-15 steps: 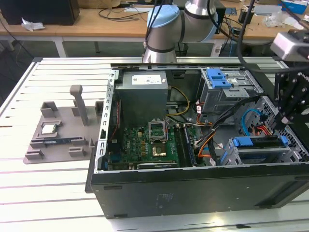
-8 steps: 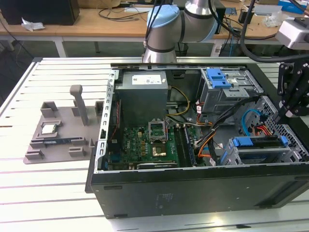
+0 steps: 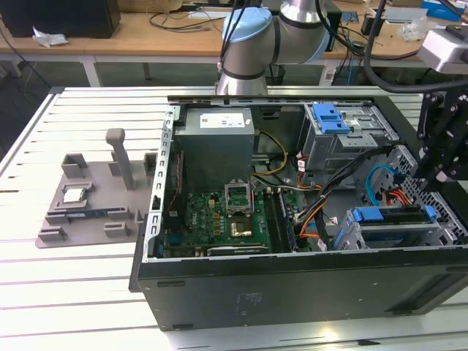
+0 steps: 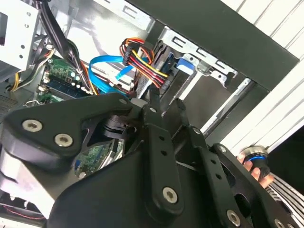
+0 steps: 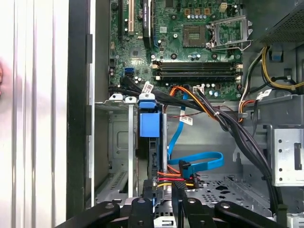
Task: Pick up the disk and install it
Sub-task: 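Insert the second disk wire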
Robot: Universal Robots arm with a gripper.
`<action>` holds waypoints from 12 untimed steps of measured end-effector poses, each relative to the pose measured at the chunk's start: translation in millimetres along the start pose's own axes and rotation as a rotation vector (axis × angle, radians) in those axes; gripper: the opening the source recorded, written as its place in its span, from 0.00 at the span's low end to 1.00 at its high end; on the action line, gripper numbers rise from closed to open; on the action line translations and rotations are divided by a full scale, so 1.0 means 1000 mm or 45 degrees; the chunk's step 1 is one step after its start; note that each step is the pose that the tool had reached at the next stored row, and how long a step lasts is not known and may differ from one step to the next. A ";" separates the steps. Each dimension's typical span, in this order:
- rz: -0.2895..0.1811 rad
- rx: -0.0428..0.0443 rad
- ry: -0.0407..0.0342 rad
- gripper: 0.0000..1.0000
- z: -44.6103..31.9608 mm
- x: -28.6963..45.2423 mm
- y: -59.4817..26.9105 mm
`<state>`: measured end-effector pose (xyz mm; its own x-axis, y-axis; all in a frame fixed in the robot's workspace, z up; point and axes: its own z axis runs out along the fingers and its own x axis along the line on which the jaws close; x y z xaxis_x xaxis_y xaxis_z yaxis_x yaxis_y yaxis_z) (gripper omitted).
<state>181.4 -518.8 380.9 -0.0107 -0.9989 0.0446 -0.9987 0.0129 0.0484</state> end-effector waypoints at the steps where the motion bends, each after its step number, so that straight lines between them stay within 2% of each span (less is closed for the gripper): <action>1: 0.000 0.000 0.0001 0.30 0.0005 -0.0036 0.0019; 3: 0.000 0.000 -0.0002 0.30 0.0024 -0.0095 0.0048; 4: 0.000 0.000 -0.0002 0.30 0.0044 -0.0177 0.0091; 5: -0.003 0.000 -0.0002 0.30 0.0043 -0.0195 0.0093; 9: -0.003 0.005 0.0002 0.30 -0.0022 -0.0192 0.0102; 12: -0.005 0.006 -0.0034 0.30 -0.0022 -0.0192 0.0125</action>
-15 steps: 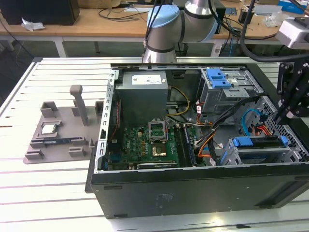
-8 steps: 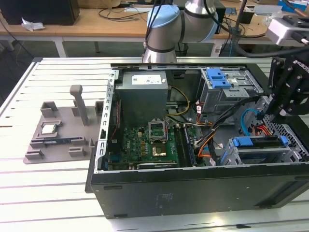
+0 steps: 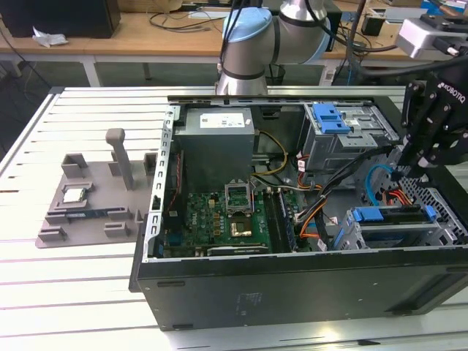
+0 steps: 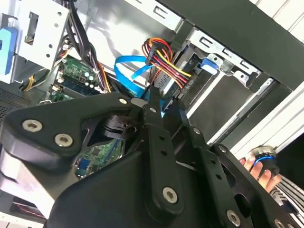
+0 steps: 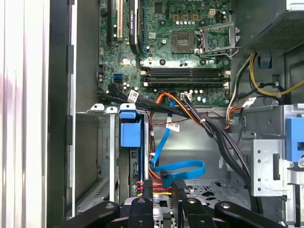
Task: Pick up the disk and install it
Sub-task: 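Insert the second disk wire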
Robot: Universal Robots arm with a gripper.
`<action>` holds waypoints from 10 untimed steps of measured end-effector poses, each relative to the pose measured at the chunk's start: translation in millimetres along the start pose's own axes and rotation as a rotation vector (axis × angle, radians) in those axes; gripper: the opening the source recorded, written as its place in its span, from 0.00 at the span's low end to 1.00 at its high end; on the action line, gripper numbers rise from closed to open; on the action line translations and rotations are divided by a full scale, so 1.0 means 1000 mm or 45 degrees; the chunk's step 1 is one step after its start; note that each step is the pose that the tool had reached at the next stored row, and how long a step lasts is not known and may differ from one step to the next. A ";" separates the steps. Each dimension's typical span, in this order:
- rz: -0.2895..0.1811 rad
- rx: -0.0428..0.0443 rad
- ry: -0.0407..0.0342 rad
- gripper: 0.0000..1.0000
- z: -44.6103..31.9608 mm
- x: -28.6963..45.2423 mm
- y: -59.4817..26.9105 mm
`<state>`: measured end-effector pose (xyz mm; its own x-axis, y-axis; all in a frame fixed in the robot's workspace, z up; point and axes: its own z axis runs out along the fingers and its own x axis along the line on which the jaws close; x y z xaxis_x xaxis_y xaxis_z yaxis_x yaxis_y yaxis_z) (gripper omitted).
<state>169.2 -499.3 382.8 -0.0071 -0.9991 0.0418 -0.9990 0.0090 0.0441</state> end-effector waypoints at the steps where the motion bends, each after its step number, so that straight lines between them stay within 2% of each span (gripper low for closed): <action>1: -0.001 0.000 -0.0007 0.30 0.0009 0.0000 0.0007; 5: -0.026 0.001 -0.0014 0.30 0.0094 0.0009 0.0049; 8: -0.035 0.001 -0.0019 0.30 0.0153 0.0025 0.0049; 10: -0.035 0.001 -0.0018 0.30 0.0157 0.0025 0.0050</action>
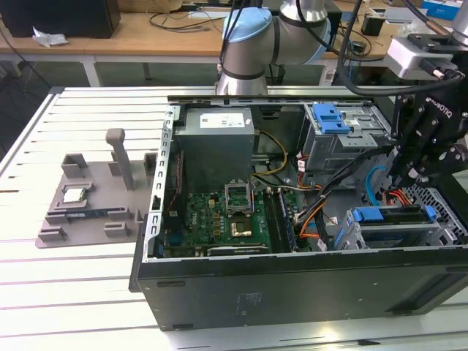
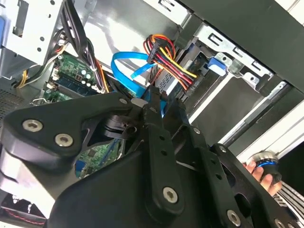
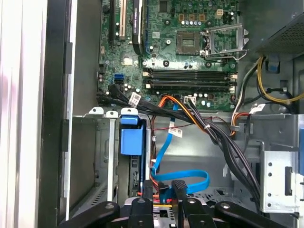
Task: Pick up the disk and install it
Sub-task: 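Insert the second disk wire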
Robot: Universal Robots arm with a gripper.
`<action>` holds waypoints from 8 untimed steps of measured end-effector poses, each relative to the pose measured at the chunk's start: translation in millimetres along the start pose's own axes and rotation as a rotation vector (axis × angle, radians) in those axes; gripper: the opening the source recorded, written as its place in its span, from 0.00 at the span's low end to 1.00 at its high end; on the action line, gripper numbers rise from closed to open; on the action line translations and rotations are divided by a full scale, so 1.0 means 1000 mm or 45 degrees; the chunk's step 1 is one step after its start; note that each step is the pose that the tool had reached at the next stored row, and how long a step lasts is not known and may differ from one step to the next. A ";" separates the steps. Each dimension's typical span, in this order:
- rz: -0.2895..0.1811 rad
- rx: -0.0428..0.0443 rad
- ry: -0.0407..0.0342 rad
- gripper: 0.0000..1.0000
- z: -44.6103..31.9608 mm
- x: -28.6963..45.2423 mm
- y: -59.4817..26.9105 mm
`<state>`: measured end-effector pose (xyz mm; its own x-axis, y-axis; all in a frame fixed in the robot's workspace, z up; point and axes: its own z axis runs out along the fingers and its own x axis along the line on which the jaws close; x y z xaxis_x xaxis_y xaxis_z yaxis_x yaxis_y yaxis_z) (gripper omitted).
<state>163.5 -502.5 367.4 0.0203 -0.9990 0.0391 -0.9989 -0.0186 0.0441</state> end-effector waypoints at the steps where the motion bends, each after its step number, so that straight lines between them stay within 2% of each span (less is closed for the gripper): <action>1: 0.000 0.000 0.0002 0.30 0.0000 0.0000 0.0000; 4: 0.000 0.000 0.0002 0.29 0.0001 0.0000 0.0000; 6: 0.000 0.000 0.0003 0.16 0.0001 0.0000 0.0000; 8: 0.000 0.000 0.0003 0.16 0.0001 0.0000 0.0000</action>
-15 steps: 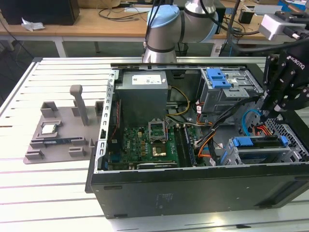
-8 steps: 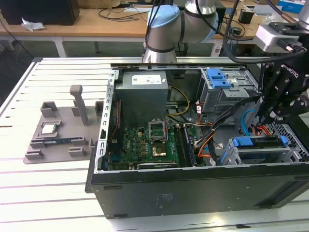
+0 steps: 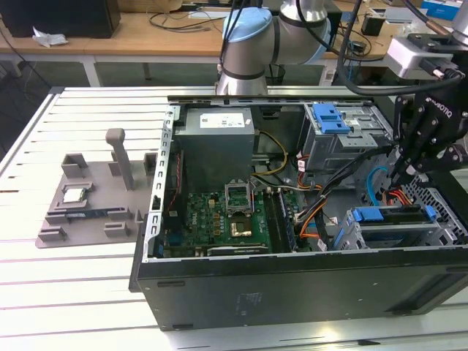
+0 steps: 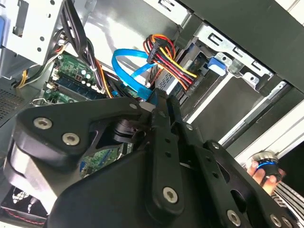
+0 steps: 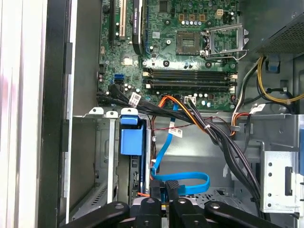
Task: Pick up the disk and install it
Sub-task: 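Insert the second disk wire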
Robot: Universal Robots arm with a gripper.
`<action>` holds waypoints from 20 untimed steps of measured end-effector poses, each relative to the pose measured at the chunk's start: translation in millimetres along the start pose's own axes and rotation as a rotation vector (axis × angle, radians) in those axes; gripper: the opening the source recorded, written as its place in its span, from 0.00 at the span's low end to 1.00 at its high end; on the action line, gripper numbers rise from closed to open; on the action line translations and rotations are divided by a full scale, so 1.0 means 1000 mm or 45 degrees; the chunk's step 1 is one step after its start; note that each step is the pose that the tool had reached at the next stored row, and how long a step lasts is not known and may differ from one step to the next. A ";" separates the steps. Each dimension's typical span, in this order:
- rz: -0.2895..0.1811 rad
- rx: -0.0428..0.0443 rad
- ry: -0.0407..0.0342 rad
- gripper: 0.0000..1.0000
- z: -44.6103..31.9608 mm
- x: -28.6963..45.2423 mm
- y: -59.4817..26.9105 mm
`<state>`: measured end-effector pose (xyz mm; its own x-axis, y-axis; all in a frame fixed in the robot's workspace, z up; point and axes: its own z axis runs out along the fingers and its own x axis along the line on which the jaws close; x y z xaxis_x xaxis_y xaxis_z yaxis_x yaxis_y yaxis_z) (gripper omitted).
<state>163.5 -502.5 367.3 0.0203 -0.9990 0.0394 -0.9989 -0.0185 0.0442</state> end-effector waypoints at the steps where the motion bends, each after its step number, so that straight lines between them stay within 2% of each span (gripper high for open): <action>1: 0.000 0.000 0.0000 0.16 0.0000 0.0001 0.0000; 4: 0.000 0.000 0.0004 0.16 0.0012 0.0064 0.0005; 7: -0.001 0.000 0.0007 0.16 0.0082 0.0149 0.0005; 20: -0.011 0.000 0.0015 0.16 0.0189 0.0231 0.0002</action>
<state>163.0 -526.4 349.3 0.0288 -0.9988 0.0402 -0.9987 -0.0270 0.0442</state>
